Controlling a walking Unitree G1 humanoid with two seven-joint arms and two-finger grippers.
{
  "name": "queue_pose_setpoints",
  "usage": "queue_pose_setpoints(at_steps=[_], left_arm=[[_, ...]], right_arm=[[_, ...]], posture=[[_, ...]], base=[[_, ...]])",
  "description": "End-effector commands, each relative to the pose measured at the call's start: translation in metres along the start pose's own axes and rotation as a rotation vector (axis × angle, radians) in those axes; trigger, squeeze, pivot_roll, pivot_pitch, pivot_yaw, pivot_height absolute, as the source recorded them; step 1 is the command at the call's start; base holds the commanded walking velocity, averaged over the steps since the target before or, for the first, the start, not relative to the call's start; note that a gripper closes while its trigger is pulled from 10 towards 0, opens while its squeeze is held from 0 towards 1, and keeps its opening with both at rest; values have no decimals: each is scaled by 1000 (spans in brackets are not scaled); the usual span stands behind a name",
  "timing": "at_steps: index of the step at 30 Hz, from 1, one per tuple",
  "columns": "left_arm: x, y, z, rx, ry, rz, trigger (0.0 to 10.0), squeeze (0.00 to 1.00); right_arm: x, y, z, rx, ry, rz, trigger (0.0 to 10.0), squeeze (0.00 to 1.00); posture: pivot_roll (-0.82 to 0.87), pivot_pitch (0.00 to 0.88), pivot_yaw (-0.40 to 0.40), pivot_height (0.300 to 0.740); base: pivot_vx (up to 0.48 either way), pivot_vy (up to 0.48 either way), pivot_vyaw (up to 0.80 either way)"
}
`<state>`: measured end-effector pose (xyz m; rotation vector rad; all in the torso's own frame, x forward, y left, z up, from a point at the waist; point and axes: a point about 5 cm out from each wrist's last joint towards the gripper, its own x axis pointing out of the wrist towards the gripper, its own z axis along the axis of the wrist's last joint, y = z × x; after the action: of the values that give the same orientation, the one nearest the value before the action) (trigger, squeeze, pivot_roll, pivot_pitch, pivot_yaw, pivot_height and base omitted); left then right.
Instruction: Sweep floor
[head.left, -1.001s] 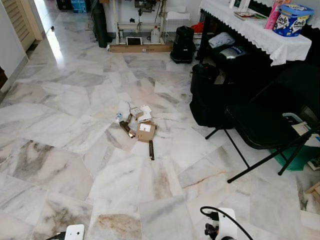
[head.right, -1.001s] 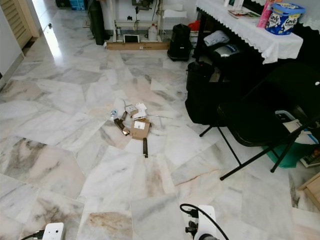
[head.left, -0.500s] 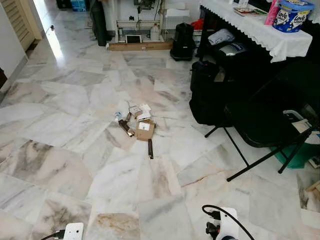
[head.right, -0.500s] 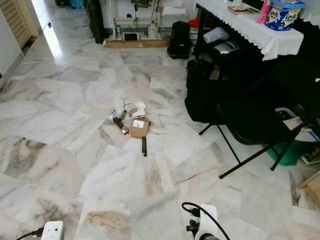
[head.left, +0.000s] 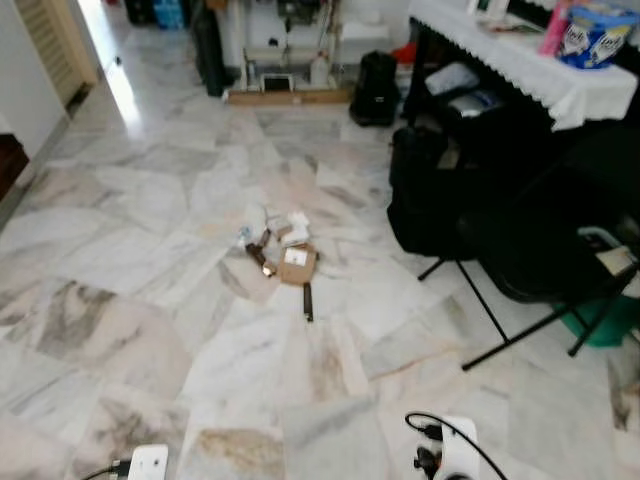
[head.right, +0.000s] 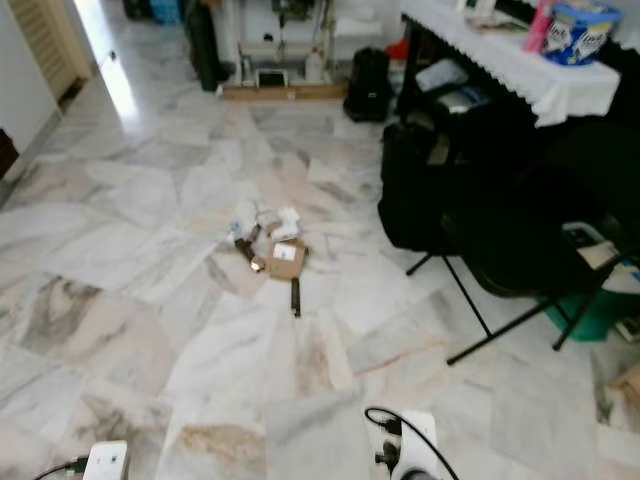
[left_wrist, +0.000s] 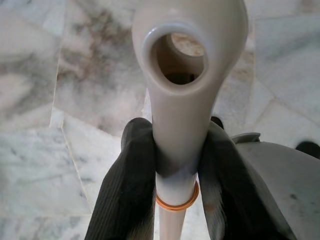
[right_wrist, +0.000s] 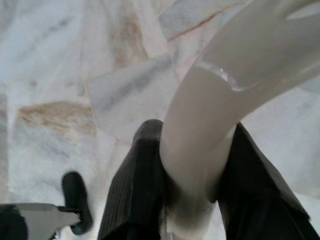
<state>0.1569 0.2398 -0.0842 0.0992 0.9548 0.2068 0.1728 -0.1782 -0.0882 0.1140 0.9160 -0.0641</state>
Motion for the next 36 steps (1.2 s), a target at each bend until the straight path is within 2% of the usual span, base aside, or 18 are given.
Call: queue_pose_setpoints(at_steps=[1, 19, 23, 29, 36], left_arm=[[-1, 1, -5, 20, 14, 8, 10000, 0], [-2, 0, -8, 34, 17, -4, 10000, 0], [-2, -1, -9, 34, 18, -3, 10000, 0], [-2, -1, -10, 38, 20, -11, 10000, 0], [-2, -1, -9, 30, 19, -7, 10000, 0]], right_arm=[[3, 15, 9, -4, -40, 52, 10000, 0], [2, 15, 3, -8, -20, 61, 10000, 0], [2, 14, 4, -40, -19, 72, 10000, 0], [1, 14, 2, -37, -16, 72, 10000, 0], [1, 14, 3, -25, -17, 68, 10000, 0]], posture=[[-39, 0, -19, 740], [-45, 0, -16, 740], [-45, 0, -19, 740], [-42, 0, -20, 740], [-43, 0, -24, 740]], base=[[277, 0, 538], [277, 0, 0], [280, 0, 0], [279, 0, 649], [277, 0, 0]])
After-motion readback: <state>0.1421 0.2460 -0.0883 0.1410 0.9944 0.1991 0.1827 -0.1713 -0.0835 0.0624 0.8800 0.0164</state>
